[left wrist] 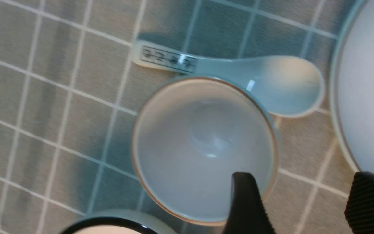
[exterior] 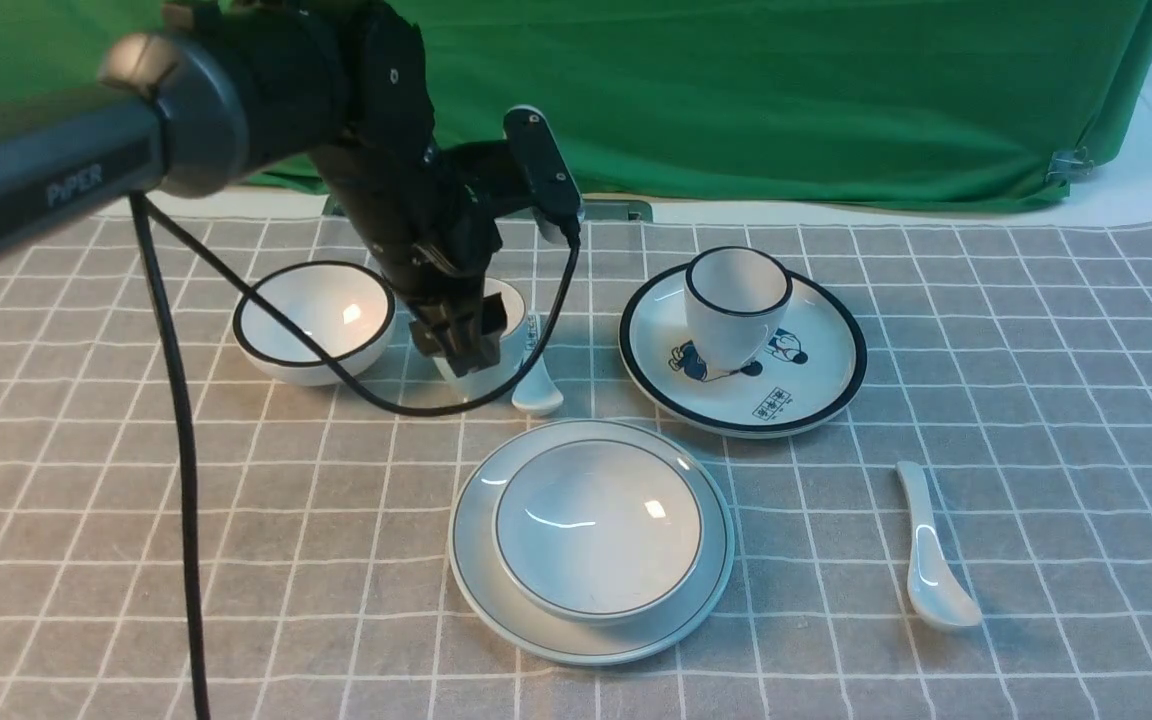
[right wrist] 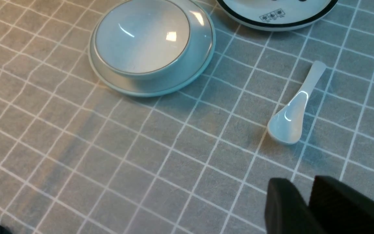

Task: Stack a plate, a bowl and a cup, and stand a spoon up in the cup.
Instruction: Use the left arm to grab a blue teacup

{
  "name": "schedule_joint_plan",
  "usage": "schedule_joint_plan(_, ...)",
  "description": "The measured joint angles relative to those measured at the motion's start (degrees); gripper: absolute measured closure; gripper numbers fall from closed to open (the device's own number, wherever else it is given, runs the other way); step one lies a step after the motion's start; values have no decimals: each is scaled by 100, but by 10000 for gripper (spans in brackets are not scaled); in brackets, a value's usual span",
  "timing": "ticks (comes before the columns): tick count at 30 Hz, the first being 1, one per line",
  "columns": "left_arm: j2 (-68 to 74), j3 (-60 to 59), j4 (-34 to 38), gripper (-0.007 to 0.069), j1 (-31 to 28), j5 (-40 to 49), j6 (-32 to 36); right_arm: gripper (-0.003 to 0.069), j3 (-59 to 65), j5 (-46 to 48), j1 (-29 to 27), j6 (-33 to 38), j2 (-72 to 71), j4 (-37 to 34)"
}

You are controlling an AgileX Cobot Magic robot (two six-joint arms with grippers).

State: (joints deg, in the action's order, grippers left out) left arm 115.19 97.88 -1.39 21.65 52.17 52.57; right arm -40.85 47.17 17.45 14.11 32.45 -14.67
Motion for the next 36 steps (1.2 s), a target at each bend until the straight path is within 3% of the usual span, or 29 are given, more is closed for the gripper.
schedule_joint_plan(6, 120, 7, -10, 211, 0, -499, 320, 494, 0, 63, 0, -2, 0, 0)
schedule_joint_plan(21, 699, 7, -243, 288, -2, -592, 432, 484, 0, 77, 0, -7, 0, -1)
schedule_joint_plan(23, 754, 7, -243, 408, -2, -570, 432, 484, 0, 77, 0, -7, 0, -1)
schedule_joint_plan(24, 760, 7, -243, 419, -2, -553, 432, 484, 0, 77, 0, -7, 0, -1)
schedule_joint_plan(27, 766, 7, -237, 564, -2, -474, 432, 484, 0, 84, 0, -19, 0, -1)
schedule_joint_plan(32, 616, 7, -304, 590, 3, -265, 287, 477, 0, 84, 0, -131, 0, 51)
schedule_joint_plan(36, 80, 7, -294, 590, 140, 377, -316, 469, 0, 84, 0, -141, 0, 146)
